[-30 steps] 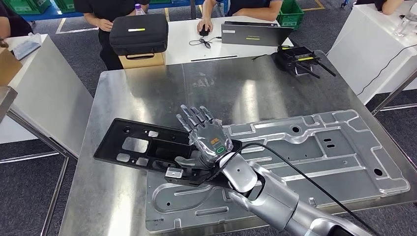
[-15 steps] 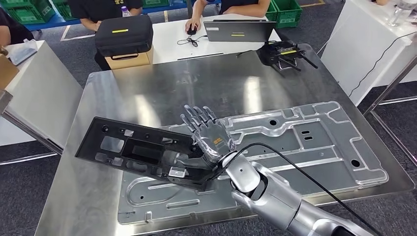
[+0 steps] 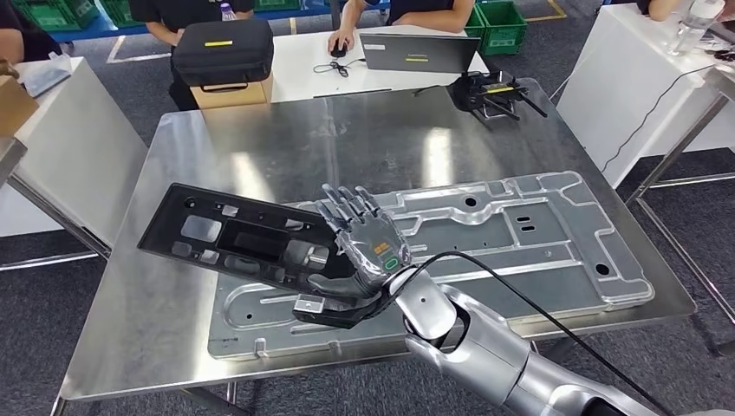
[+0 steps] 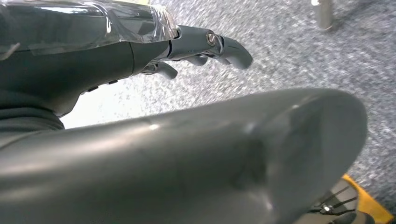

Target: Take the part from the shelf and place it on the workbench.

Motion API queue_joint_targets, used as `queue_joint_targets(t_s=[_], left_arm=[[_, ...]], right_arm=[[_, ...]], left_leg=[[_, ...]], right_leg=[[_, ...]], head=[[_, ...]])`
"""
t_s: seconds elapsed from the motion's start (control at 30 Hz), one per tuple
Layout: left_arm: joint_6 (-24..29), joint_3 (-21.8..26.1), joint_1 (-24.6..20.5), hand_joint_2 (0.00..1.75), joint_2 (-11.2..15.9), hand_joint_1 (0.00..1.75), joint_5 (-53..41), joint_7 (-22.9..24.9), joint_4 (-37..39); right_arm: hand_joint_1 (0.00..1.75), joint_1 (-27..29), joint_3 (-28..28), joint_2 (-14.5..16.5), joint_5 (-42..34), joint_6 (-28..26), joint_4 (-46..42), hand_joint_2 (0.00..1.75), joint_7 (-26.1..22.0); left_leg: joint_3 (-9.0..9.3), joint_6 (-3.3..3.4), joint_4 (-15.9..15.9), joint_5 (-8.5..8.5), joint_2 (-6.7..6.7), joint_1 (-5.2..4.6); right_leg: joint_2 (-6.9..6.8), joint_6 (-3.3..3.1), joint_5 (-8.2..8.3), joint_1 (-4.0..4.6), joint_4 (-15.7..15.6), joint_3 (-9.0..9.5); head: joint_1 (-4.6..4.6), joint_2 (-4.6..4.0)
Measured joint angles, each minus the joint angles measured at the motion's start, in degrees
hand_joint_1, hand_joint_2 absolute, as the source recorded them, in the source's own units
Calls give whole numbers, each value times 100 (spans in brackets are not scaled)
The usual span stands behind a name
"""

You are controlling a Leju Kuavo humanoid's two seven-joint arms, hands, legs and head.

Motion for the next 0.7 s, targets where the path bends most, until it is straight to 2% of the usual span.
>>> queue_joint_targets(t_s=[0.07,0.1,0.13,0.17,0.2,0.23,0.27,0.3,0.33,0.37,0.43,0.47,0.5,0.53,0.6,0.63,0.67,0.7], left_arm=[[-6,0,-2,0,-10,0,-4,0,0],[-8,-1,1,0,-17,0,-6,0,0],[-10,-1,4,0,-24,0,-10,0,0],[-11,-1,4,0,-29,0,-14,0,0],[-12,-1,3,0,-32,0,-18,0,0],[-13,-1,-1,0,-32,0,-22,1,0],[-12,-1,-4,0,-26,0,-24,5,0],[-11,-1,-9,0,-21,0,-25,11,0],[-11,-1,-12,0,-16,0,-25,20,0],[-11,-1,-11,0,-13,0,-26,32,0],[-12,-1,7,0,-15,0,-26,56,0],[-13,-1,18,0,-16,0,-28,67,0],[-14,-1,24,0,-17,0,-32,74,0],[-14,-1,23,0,-20,0,-35,78,0],[-14,-1,19,0,-23,0,-39,84,0],[-14,-1,19,0,-23,0,-39,84,0],[-14,-1,19,0,-24,0,-40,85,0],[-15,-1,18,0,-25,0,-41,85,0]], right_arm=[[0,4,-1,-15,-3,1,0,0,1],[0,9,0,-22,-5,2,0,0,3],[0,15,1,-29,-7,2,0,0,5],[0,17,1,-37,-8,3,0,0,12],[0,18,1,-44,-11,3,0,0,20],[0,18,0,-51,-15,4,0,0,27],[0,15,-1,-55,-19,4,0,0,33],[0,13,-2,-56,-24,3,-2,0,35],[0,12,-2,-57,-31,2,-4,0,37],[0,14,-3,-57,-37,2,-7,0,38],[0,23,-3,-61,-45,3,-9,0,41],[0,26,-3,-63,-46,4,-9,0,41],[0,28,-3,-66,-48,4,-9,0,41],[0,27,-3,-68,-49,4,-9,0,41],[0,34,-3,-70,-52,5,-9,0,42],[0,40,-3,-74,-54,6,-9,0,44],[0,46,-3,-78,-56,7,-9,0,48],[0,50,-3,-82,-57,8,-9,0,52]], left_leg=[[-120,-16,-36,139,5,49],[-192,-33,-32,198,6,68],[-263,-53,-27,251,9,88],[-336,-81,-18,303,12,112],[-408,-115,1,348,14,141],[-477,-152,38,384,15,167],[-552,-190,90,408,14,177],[-614,-226,149,428,12,178],[-665,-259,200,448,9,164],[-704,-288,227,477,8,154],[-754,-343,252,515,8,171],[-796,-371,317,436,7,189],[-866,-403,485,263,4,204],[-966,-436,776,3,2,215],[-1183,-481,1555,-500,2,222],[-1228,-487,1851,-616,2,225],[-1171,-480,1947,-600,2,225],[-1013,-462,1825,-491,1,223]], right_leg=[[-4,68,-541,-29,631,-183],[-6,106,-729,-54,984,-255],[-9,144,-786,-81,1228,-271],[-13,186,-721,-109,1297,-198],[-21,233,-574,-141,1153,-19],[-35,287,-428,-180,823,258],[-44,347,-373,-206,412,566],[-48,356,-377,-220,65,796],[-49,335,-426,-228,-168,931],[-43,283,-474,-215,-259,959],[-47,126,-424,-212,-267,879],[-52,55,-378,-209,-267,834],[-56,-10,-326,-213,-271,779],[-57,-56,-273,-212,-271,718],[-56,-95,-167,-205,-268,575],[-56,-95,-115,-201,-266,505],[-56,-92,-63,-197,-265,436],[-55,-85,-14,-194,-264,375]], head=[[13,0],[15,1],[17,1],[17,1],[17,1],[18,1],[25,1],[30,1],[34,1],[35,1],[29,1],[27,1],[26,1],[24,1],[22,1],[22,1],[22,1],[22,1]])
